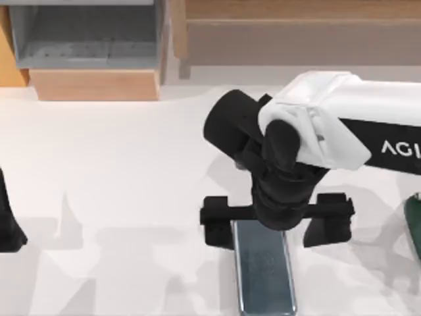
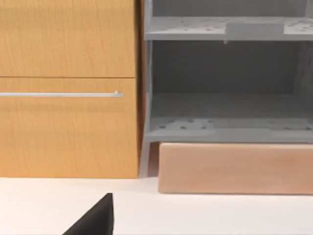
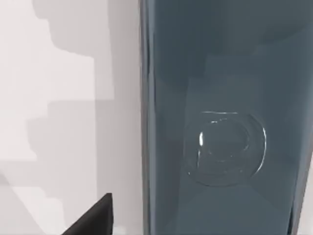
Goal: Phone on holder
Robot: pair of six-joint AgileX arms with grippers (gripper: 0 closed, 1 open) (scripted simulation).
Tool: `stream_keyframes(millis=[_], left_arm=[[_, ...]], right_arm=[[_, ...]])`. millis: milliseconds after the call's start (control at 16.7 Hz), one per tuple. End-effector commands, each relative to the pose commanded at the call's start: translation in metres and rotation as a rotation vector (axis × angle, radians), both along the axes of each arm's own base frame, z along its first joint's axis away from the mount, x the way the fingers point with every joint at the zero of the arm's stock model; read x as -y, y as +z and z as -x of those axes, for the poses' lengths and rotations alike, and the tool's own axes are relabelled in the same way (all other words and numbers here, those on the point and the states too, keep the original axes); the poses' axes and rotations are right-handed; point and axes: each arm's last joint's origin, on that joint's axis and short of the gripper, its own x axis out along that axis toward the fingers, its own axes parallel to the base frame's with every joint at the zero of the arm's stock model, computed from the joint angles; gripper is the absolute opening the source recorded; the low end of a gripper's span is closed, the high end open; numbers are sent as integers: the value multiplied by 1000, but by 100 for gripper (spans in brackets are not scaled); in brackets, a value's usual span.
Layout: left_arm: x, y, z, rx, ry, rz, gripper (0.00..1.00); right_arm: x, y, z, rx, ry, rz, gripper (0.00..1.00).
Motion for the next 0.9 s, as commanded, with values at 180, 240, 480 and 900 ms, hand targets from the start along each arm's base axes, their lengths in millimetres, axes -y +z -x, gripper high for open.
stream_keyframes(millis=[180,240,480,900], left_arm=[[0,0,0,0,0,0,100],[0,0,0,0,0,0,100],[0,0,0,0,0,0,100],[0,0,0,0,0,0,100]], right_arm=[[-2,-1,1,-4,0,9,100],[-2,-1,1,-4,0,9,100],[-2,-14,0,-7,-1,11,100],[-3,-79,-1,-3,0,8,100]])
